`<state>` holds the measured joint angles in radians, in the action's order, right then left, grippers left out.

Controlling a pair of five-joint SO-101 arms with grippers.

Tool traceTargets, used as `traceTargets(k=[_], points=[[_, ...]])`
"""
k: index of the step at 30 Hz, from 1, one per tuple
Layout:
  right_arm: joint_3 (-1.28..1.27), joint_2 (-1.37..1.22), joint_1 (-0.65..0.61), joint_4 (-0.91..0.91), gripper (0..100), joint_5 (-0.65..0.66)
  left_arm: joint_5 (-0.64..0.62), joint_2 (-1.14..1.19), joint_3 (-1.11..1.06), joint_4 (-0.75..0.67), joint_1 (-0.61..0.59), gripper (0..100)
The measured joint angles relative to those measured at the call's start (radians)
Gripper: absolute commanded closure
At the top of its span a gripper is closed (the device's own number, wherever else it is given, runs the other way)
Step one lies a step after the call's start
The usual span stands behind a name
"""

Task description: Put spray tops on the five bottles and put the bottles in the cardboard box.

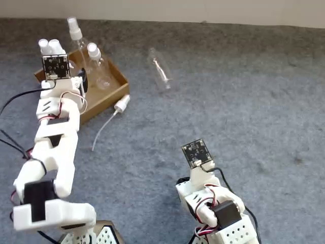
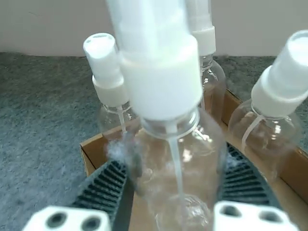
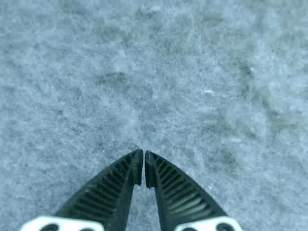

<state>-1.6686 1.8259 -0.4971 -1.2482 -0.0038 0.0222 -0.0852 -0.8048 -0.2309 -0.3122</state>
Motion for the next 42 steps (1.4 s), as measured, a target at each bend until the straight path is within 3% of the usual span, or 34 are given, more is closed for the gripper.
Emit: traceTargets(k=[16,42], points=[[0.000,0.000,0.000,0.000,98.9,0.000,0.000,0.330,0.255,-0.015,0.000,92],[0.000,0.000,0.000,0.000,98.9,0.000,0.003,0.503,0.414,-0.021,0.000,92]])
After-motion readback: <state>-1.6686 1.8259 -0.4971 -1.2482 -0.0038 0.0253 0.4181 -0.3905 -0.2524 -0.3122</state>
